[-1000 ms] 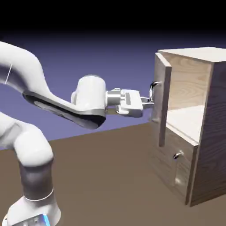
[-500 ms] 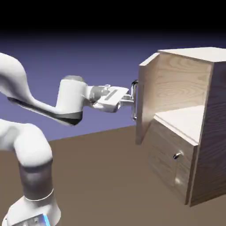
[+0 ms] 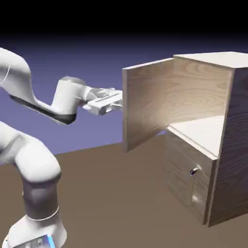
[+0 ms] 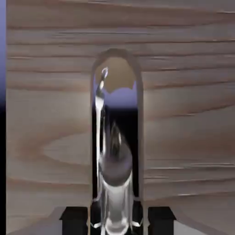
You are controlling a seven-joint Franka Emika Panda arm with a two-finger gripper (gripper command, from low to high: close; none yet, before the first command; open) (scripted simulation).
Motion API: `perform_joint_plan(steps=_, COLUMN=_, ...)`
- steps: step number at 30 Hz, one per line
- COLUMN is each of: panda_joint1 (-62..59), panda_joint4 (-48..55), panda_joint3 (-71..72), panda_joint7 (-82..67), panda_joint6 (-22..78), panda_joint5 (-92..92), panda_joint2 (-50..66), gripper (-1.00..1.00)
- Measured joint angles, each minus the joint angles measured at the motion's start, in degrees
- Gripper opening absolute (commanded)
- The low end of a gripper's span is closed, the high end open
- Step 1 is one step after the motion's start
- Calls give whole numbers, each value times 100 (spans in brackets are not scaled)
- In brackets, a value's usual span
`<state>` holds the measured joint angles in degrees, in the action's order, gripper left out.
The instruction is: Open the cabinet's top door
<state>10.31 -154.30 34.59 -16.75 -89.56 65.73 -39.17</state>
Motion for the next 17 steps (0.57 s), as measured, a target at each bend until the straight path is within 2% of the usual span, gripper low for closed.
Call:
perform_joint_plan(steps=16, panda_joint1=-1183, panda_joint4=2901, panda_joint3=2143, panda_joint7=1332, panda_joint6=3784, panda_joint5=-1103, panda_joint2=3247, gripper=-100)
perform_joint_plan(steps=17, panda_joint1=-1180, panda_joint4=3009, panda_joint3=2183, panda_joint7=1412, panda_joint6=3930, panda_joint5=-1109, panda_joint2=3392, gripper=100)
